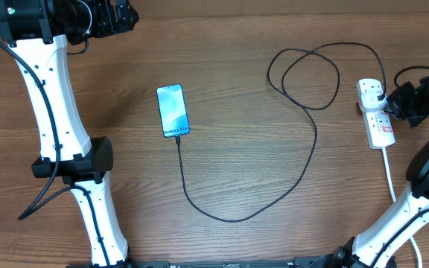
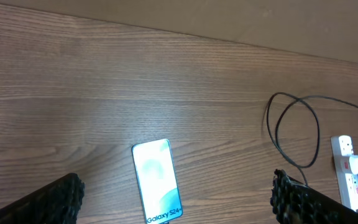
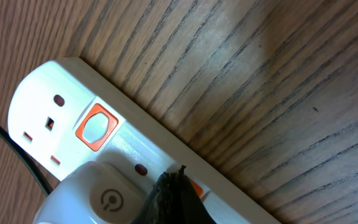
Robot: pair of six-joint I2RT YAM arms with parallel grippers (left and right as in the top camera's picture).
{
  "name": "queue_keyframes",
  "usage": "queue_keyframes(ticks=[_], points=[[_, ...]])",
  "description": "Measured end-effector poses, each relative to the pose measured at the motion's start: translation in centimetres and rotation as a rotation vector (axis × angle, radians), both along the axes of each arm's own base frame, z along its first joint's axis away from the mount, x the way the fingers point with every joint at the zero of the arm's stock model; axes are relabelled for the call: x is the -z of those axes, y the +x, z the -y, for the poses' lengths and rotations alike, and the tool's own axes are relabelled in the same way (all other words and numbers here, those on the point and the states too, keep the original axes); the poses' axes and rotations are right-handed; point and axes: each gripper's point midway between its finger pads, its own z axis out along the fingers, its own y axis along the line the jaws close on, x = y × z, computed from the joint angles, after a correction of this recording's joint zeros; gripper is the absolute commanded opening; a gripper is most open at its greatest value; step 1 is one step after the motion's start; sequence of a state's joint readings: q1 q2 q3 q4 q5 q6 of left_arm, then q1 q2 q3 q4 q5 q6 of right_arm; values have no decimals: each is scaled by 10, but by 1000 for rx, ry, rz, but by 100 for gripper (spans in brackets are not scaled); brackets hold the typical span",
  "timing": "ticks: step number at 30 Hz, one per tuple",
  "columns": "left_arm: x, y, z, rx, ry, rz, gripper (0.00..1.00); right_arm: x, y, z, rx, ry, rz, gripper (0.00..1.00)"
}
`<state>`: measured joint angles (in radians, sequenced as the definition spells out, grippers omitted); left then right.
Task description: Plug charger to phone and switch on socket
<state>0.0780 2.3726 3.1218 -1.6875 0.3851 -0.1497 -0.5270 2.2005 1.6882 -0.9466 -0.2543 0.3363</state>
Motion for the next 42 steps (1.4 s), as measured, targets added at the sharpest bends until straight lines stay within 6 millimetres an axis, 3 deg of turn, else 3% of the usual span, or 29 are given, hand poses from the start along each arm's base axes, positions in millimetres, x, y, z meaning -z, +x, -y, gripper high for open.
queue_keyframes(ticks=[34,37,42], points=[[0,0,0,0,-1,0,100,-1,-1,-3,-24,-83,-43,4],[0,0,0,1,0,0,100,-3,-8,-15,-38,-65,-78,4],[0,0,3,6,-1,0,100,4,-19,-77,-137,66,-140,4]])
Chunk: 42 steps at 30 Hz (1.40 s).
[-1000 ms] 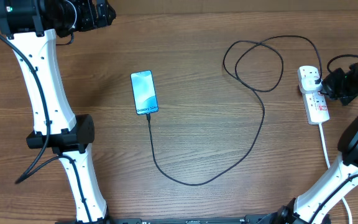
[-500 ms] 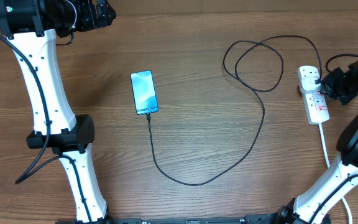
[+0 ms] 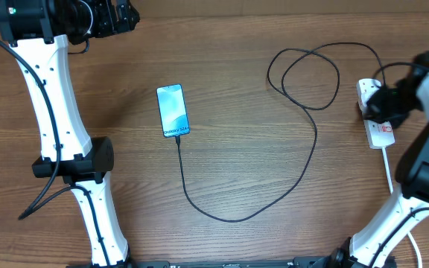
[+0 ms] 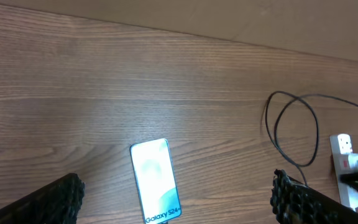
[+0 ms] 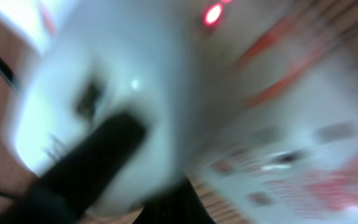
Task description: Plug charger to phone and switch on socket
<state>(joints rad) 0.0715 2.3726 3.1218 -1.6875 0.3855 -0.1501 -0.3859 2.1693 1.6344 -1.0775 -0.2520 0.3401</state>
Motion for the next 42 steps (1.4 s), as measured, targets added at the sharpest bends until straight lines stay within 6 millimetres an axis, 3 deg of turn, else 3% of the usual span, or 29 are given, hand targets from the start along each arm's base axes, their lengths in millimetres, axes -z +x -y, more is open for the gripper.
queue_keyframes(ticks=[1,5,19,33,42], points=[[0,0,0,0,0,-1,100,5,3,-12,-14,20,-2,4],[0,0,0,0,0,-2,100,2,11,-22,-21,58,32,4],[0,0,0,0,0,-1,99,-4,23,-29,-13,126,95,4],[0,0,0,0,0,-1,100,-7,24,-22,14,164,118,4],[0,0,0,0,0,0,100,-24,25,1,85,244,169,4]])
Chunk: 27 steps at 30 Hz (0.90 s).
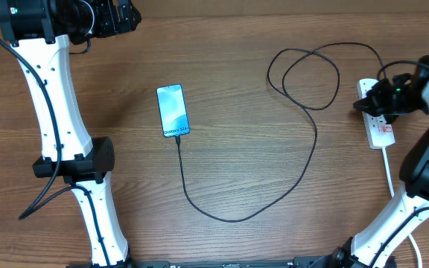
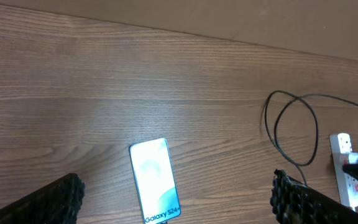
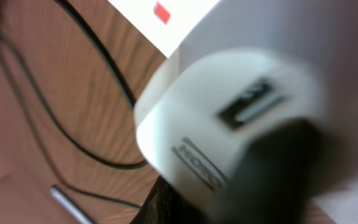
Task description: Plug charger to phone and switch on socket
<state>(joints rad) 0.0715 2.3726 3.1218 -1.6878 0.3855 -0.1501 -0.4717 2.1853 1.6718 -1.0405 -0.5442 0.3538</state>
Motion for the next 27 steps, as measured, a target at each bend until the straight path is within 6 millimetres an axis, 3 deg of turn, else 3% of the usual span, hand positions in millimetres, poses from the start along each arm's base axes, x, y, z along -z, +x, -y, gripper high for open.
queue_keyframes(ticks=[4,7,9,11,16,19,27], points=[[0,0,0,0,0,0,99,-17,11,28,43,-15,77,4],[0,0,0,0,0,0,99,-23,0,51,89,-11,68,4],[0,0,0,0,0,0,100,-23,-3,54,95,9,71,4],[0,0,0,0,0,0,99,-23,-6,56,96,5,65,4],[0,0,0,0,0,0,99,-10,-25,111,191,-114,24,4],[0,0,0,0,0,0,99,-6,-38,131,233,-146,-3,4],[0,0,0,0,0,0,100,-4,-33,120,198,-160,-18,4]])
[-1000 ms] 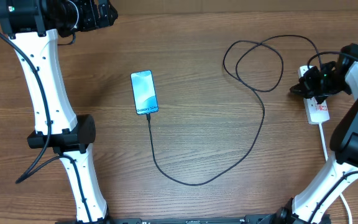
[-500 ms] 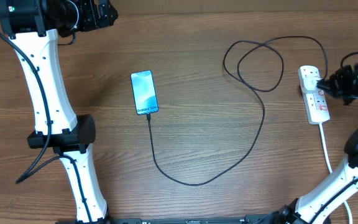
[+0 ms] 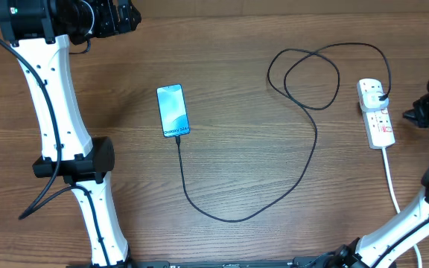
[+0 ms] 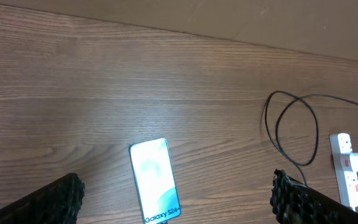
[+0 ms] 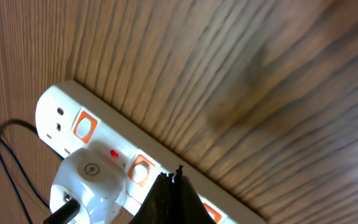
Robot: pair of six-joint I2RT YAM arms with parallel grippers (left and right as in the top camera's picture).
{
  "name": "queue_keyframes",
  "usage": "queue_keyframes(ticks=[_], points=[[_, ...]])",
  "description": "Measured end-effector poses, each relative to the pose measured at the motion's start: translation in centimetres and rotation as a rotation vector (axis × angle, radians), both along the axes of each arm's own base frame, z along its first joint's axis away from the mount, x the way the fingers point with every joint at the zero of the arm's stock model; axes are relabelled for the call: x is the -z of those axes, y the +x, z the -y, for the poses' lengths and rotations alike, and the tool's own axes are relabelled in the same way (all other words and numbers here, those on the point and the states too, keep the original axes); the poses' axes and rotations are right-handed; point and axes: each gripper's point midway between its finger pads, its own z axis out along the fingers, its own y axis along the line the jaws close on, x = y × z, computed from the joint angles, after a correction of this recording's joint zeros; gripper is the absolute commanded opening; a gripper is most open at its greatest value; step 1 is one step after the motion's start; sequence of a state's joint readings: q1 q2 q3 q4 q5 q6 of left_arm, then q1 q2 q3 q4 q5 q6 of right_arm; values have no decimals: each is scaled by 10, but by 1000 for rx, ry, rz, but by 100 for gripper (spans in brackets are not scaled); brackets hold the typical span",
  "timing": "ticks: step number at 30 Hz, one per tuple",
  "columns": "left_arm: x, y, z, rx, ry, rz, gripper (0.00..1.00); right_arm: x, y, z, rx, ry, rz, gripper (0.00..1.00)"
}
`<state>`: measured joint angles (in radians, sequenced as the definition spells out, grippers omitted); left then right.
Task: Plug charger to phone and switch on socket
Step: 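Lift the right gripper off the power strip and pull back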
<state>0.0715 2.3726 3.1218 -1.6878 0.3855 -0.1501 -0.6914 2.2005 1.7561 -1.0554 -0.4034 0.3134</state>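
The phone (image 3: 173,110) lies screen-up and lit on the wooden table, with the black cable (image 3: 304,160) in its near end. The cable loops right to the white charger (image 5: 86,177) plugged into the white socket strip (image 3: 375,113). A red light (image 5: 114,153) glows on the strip beside the charger. My right gripper (image 3: 414,113) hangs shut just right of the strip, empty; its fingertips (image 5: 174,180) show pressed together. My left gripper (image 4: 179,205) hovers open high above the phone (image 4: 155,179), at the table's far left corner.
The strip's white lead (image 3: 390,179) runs toward the near edge at the right. The cable makes two loops (image 3: 307,71) at the back, between phone and strip. Bare wooden table (image 3: 259,119) surrounds the phone.
My right gripper has drawn back from on top of the charger and strip to a spot just right of the strip. A red light shows on the strip. The left arm is unmoved.
My right gripper was shut at the strip's right side, by the charger. Then it was pressed close over the strip with a red light showing. Then it sat over the charger. Now it is clear to the right, and the light stays on.
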Motion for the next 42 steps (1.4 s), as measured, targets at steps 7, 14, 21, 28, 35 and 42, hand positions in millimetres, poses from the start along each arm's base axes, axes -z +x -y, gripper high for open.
queue_keyframes(ticks=[7,14,21,28,35,42], points=[[0,0,0,0,0,0,100,0,5,-10,-34,-4,1,4],[0,0,0,0,1,0,100,-11,-1,-18,-57,8,-18,4],[0,0,0,0,1,0,100,-130,-2,-21,-80,-158,175,4],[0,0,0,0,0,0,99,-266,-31,-98,-271,-346,436,4],[0,0,0,0,1,0,99,-307,-63,-200,-617,-404,563,19],[0,0,0,0,1,0,100,-319,-105,-269,-958,-432,651,35]])
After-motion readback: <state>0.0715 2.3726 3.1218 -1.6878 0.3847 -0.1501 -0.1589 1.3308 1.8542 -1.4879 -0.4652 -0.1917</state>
